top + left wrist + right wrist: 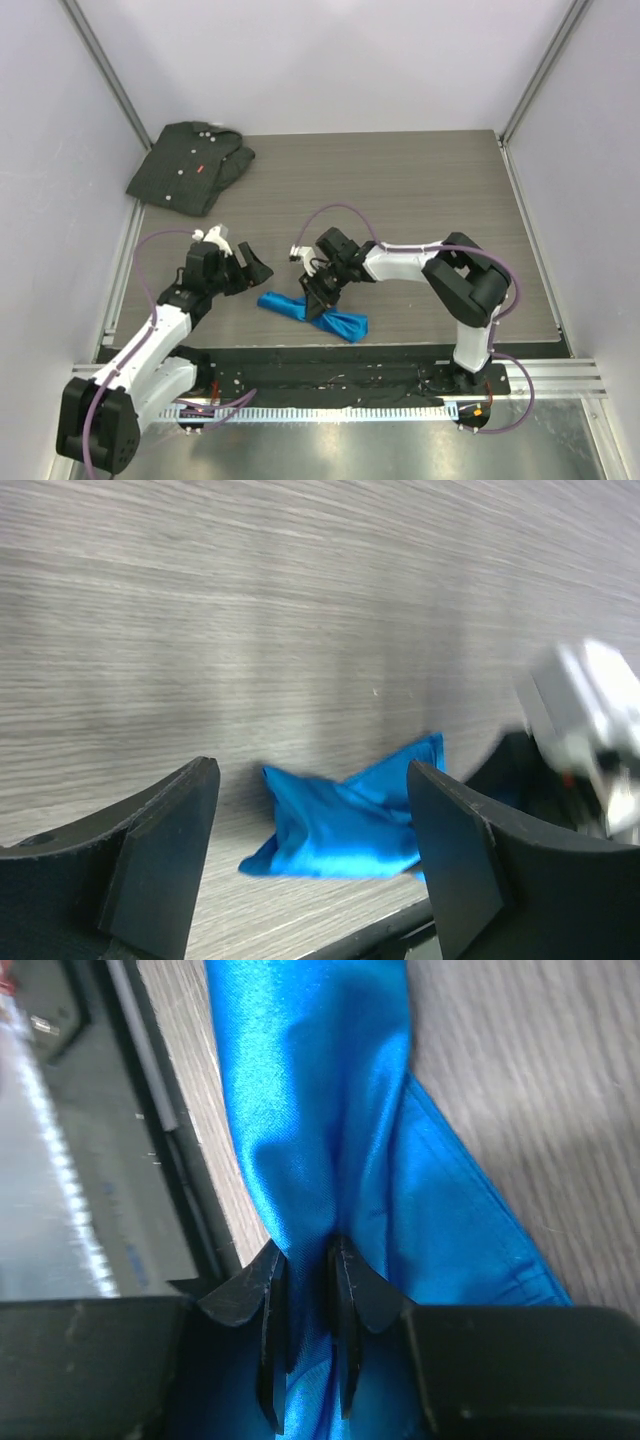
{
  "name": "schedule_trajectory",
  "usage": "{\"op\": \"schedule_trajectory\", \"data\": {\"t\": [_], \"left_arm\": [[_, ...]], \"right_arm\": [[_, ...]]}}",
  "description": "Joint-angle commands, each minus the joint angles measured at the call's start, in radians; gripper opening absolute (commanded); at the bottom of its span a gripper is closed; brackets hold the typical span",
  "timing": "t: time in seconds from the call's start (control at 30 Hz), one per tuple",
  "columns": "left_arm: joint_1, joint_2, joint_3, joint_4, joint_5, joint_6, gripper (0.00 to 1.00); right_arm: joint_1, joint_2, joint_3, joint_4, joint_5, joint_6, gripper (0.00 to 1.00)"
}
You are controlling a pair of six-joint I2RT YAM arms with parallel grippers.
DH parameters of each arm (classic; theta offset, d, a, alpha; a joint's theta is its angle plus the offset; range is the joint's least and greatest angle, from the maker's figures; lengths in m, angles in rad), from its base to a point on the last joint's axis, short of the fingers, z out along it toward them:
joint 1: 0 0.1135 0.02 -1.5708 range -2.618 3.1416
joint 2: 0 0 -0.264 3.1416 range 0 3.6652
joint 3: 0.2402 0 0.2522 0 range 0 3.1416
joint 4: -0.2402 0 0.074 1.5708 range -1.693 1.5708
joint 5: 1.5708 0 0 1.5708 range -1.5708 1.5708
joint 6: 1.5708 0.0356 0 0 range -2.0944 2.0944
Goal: Fold the napkin, place the utensils inside, and roll it up
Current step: Roll the napkin with the utensil
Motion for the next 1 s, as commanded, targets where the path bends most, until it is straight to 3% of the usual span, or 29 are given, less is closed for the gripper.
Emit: {"op": "schedule_trajectory", "data": {"t": [0.0,0.2,0.6,0.8,0.97], "left_arm": [[0.0,-0.054,-0.07,0.074,0.077,-0.007,0.79],[0.0,-0.039,-0.116,0.155,0.147,-0.018,0.77],[0.0,0.093,-0.136,0.312,0.149,0.003,0.66],[-0.002,0.189,-0.152,0.452,0.186,-0.009,0.53],[-0.003,0.286,-0.145,0.534,0.219,-0.024,0.27]], "right_arm": [[-0.073,0.075,0.067,-0.049,-0.218,0.089,0.14],[-0.156,0.19,0.147,-0.071,-0.386,0.123,0.14],[-0.202,0.325,0.203,-0.091,-0.46,0.137,0.14],[-0.211,0.362,0.216,-0.097,-0.471,0.146,0.14],[-0.214,0.368,0.225,-0.106,-0.444,0.148,0.16]]}}
